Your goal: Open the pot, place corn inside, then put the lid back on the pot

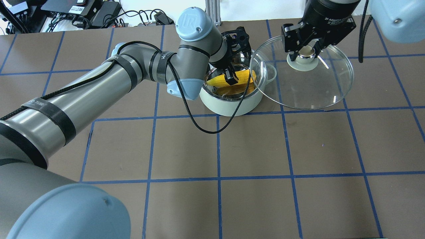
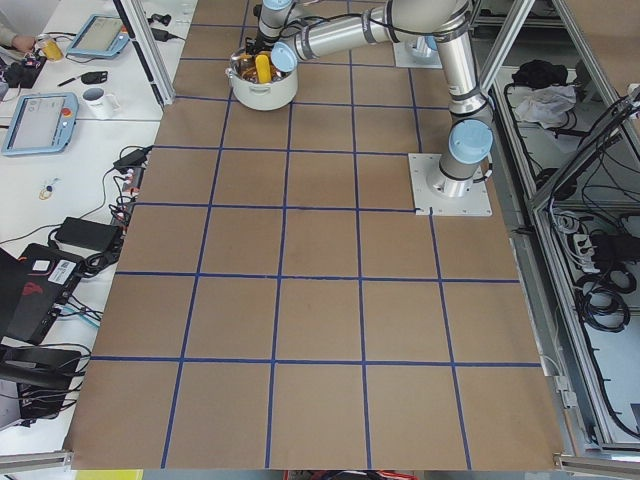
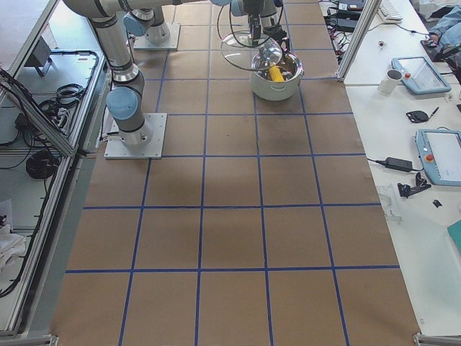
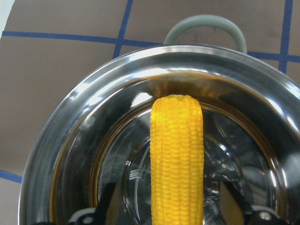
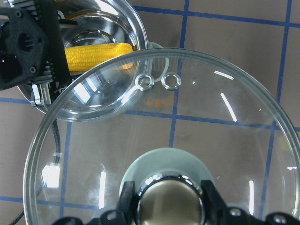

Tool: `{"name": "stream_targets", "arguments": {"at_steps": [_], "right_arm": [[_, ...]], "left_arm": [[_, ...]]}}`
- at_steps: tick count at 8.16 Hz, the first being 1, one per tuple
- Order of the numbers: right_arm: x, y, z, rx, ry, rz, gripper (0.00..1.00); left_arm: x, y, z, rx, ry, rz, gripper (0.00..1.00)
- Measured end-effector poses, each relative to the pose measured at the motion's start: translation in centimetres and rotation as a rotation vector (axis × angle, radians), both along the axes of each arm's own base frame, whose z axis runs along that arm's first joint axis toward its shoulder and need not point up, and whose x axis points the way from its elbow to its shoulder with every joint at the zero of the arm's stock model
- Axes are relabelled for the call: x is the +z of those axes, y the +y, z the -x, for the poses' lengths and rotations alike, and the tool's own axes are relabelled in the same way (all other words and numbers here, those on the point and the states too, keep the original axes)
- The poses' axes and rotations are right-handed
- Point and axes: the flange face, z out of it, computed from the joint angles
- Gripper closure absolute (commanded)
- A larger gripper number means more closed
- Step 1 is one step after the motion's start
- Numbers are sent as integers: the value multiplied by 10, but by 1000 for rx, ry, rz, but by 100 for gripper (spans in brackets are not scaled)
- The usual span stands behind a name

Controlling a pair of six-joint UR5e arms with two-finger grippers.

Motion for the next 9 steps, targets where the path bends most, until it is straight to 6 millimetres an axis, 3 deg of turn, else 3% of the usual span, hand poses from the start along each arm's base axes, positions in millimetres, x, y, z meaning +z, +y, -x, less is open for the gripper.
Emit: {"name": "stream_targets", "arguments": {"at_steps": [2,6,7,9], "right_arm": [[0,0,1,3,5,-1,68],[0,0,1,8,10,-1,68],[1,0,1,8,9,1,68],[1,0,1,9,3,4,68]], "left_arm": [[17,1,-1,28,16,15,0],[99,21,-21,136,60,40,0],[121,23,-42,175,55,24,0],[154,13,-121,308,39,-26,0]]}}
